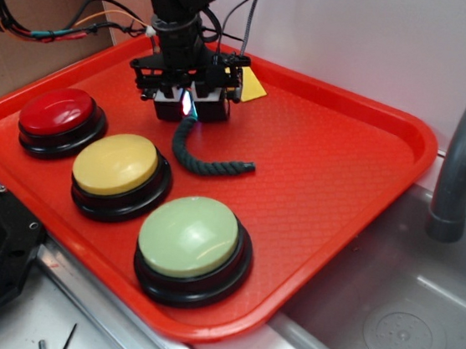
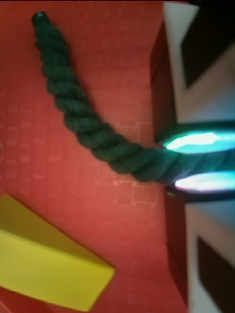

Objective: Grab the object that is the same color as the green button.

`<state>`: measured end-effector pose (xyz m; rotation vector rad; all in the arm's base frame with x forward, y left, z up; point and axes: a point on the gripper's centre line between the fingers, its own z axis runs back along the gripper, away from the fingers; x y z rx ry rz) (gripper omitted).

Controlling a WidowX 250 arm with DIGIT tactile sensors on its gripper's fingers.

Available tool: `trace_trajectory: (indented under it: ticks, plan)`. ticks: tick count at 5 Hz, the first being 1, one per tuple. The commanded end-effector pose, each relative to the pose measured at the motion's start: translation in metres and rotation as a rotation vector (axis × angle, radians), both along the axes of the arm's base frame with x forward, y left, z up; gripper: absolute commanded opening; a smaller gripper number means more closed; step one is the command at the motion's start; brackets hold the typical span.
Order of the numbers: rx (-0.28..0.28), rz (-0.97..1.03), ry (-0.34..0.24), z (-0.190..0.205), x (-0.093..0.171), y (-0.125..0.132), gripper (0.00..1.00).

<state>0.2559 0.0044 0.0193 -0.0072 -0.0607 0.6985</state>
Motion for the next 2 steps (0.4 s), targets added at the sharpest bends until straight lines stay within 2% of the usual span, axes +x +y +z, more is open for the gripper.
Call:
trace_trajectory:
  ticks: [1, 2]
  plan:
    - [0.002, -0.34, -0.026, 0.092, 0.01, -0.005, 0.0]
    - [0.004, -0.543, -0.041, 0.139, 0.006, -0.024, 0.0]
